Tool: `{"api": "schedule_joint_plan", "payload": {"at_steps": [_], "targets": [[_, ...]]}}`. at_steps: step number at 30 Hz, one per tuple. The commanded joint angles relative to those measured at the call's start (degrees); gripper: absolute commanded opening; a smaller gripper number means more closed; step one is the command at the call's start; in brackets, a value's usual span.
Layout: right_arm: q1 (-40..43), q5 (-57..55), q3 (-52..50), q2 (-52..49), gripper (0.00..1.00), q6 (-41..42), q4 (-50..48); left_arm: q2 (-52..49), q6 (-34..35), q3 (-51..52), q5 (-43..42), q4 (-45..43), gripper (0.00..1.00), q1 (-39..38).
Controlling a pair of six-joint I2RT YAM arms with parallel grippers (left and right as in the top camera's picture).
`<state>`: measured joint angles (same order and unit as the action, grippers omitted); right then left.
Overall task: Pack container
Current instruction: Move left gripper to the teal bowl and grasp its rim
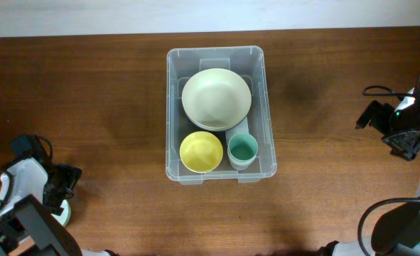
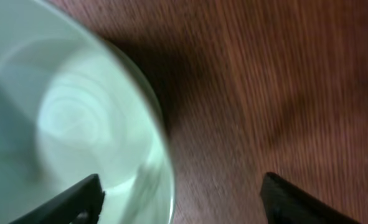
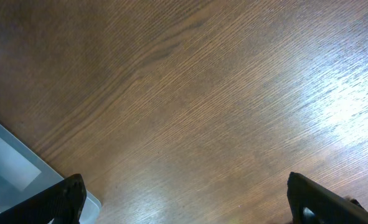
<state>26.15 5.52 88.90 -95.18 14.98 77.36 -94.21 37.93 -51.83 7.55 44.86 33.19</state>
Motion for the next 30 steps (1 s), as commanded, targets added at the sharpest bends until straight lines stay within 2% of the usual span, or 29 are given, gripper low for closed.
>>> {"api": "schedule_joint_plan", "payload": {"at_steps": [1,4,7,9,10,17,20,25,30], "targets": [[-0.37,0.28,-0.52,1.27,0.99,0.02,0.02,-1.95,-0.11,0.39,0.24,-0.26,0.66,0.37],[-0.37,0.28,-0.52,1.27,0.99,0.02,0.02,-1.95,-0.26,0.37,-0.13,-0.24,0.44,0.35],[-0.37,0.26,-0.52,1.27,0.99,0.04,0.02,-1.95,-0.48,0.33,-2.12,-0.33,0.35,0.35],[-0.37,0.26,-0.52,1.27,0.99,0.02,0.00,-1.92,-3.37,-0.57,-5.16,-0.50,0.21,0.35],[-0.37,0.26,-0.52,1.27,0.99,0.02,0.00,-1.92,-4.22,-1.16,-6.05,-0.39,0.17,0.31],[-0.37,0.26,-0.52,1.27,0.99,0.04,-0.07,-0.09,-5.05,-9.88,-8.28,6.36,0.10,-3.98],[-0.37,0.26,-0.52,1.27,0.99,0.02,-0.07,2.43,-5.51,-14.34,-8.33,8.87,0.09,-9.25],[-0.37,0.24,-0.52,1.27,0.99,0.02,-0.20,7.72,-6.64,-23.50,-7.96,11.91,0.01,-22.32],[-0.37,0.02,-0.52,1.27,0.99,0.00,-0.20,10.05,-6.71,-28.48,1.22,13.16,0.01,-33.44]]}}
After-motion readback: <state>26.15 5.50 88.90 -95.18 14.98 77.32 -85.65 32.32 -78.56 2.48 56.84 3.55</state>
